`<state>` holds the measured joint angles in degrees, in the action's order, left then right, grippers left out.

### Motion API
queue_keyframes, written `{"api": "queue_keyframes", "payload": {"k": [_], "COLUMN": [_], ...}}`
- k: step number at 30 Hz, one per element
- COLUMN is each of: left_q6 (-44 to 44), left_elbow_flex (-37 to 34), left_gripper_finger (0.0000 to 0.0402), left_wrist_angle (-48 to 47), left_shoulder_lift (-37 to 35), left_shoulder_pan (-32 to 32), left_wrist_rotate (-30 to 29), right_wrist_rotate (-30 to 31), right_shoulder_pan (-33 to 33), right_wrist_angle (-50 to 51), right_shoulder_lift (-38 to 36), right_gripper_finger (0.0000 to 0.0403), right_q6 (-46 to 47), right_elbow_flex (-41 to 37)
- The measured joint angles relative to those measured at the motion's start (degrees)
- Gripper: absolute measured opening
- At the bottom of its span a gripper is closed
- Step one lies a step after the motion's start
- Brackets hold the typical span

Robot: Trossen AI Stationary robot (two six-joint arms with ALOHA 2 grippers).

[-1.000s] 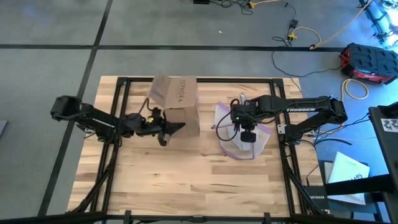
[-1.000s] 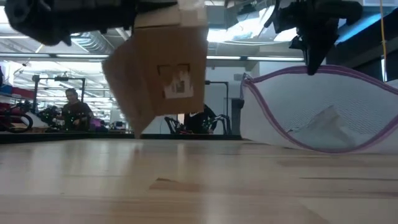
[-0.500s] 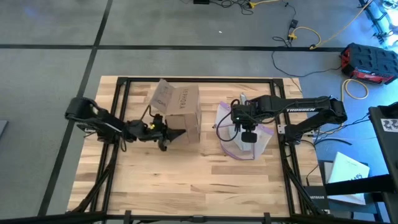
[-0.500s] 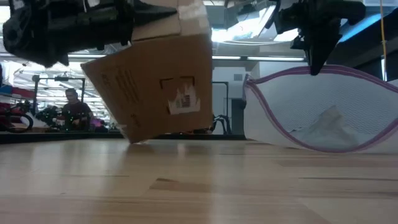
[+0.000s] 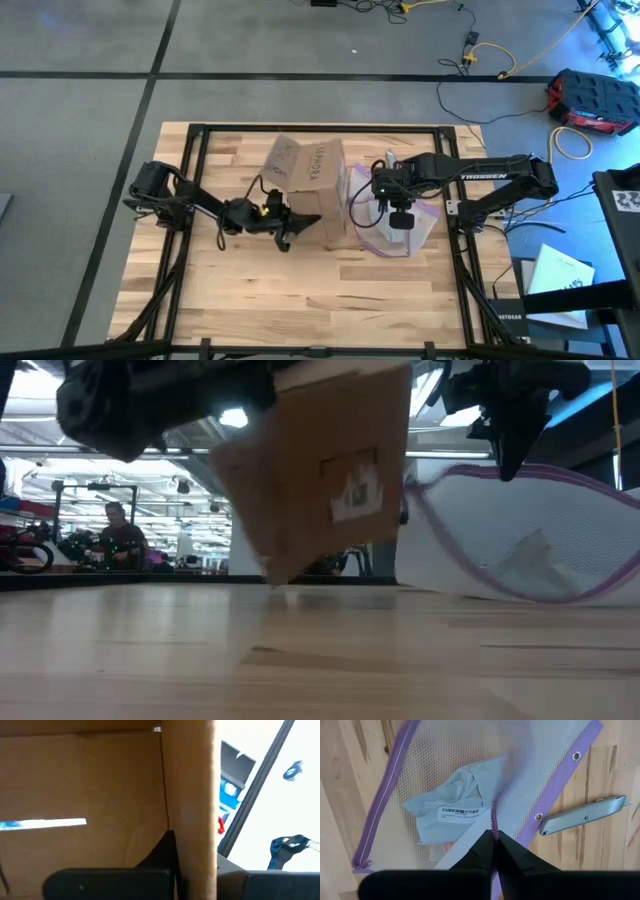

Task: Unpack boxes
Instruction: Put the white box into the zip bag

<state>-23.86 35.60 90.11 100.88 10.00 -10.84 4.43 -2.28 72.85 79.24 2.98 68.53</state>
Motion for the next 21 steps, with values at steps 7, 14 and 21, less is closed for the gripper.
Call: {"api": "queue_keyframes", "payload": {"k": [7, 14, 21], "left_q6": [1.37, 2.63, 1.67], "left_elbow_flex": [0.37, 1.57, 1.37], "left_gripper_finger": [0.0, 0.0, 0.0], "left_wrist_angle": [-0.32, 0.03, 0.1], "left_shoulder_lift": [-0.04, -0.61, -0.29], "left_shoulder_pan": [-1.45, -1.8, -1.84], "left_wrist_rotate": [0.48, 2.29, 2.15], "right_wrist_rotate": [0.04, 0.07, 0.15], "right_shoulder_pan": [0.0, 0.0, -0.02], "right_wrist_angle": [0.12, 0.59, 0.75], "right_shoulder_lift": [-0.01, 0.0, 0.0], "right_gripper_finger": [0.0, 0.0, 0.0], "right_q6": [-0.29, -0.5, -0.69], "right_elbow_flex": [0.0, 0.0, 0.02]}}
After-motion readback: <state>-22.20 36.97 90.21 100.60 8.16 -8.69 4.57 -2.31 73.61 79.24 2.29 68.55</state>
